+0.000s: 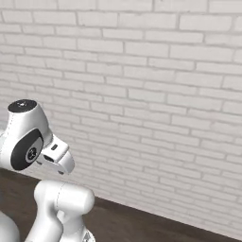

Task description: Place one avocado and one chicken drumstick in each tupperware on the nearby counter, to pack two identical lunches.

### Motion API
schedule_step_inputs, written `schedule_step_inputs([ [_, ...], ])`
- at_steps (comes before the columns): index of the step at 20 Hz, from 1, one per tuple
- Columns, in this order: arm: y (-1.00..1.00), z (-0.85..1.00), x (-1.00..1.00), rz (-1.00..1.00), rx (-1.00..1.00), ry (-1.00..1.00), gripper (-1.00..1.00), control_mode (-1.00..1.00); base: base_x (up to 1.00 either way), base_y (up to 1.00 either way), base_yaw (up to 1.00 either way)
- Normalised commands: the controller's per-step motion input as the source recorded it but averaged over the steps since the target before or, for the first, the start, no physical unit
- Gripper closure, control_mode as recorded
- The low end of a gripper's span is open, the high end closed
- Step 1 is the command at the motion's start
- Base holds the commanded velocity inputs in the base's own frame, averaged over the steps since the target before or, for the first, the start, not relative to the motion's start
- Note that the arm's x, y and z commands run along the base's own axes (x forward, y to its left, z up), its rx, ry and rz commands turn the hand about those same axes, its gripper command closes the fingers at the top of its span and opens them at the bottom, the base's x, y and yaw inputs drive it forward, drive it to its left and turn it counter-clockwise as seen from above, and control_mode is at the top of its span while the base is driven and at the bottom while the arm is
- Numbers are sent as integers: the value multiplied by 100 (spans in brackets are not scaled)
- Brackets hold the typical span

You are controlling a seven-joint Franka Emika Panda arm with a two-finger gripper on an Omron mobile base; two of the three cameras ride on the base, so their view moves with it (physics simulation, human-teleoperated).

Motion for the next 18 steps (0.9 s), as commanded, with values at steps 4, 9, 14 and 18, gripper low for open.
schedule_step_inputs([
  [4, 0, 0, 0, 0, 0, 0, -100, 100, 94, 0, 34],
  [9, 0, 0, 0, 0, 0, 0, -100, 100, 10, 0, 73],
  [14, 0, 0, 0, 0, 0, 0, -100, 100, 0, 7, 93],
  [18, 0, 0, 0, 0, 0, 0, -100, 100, 0, 0, 88],
])
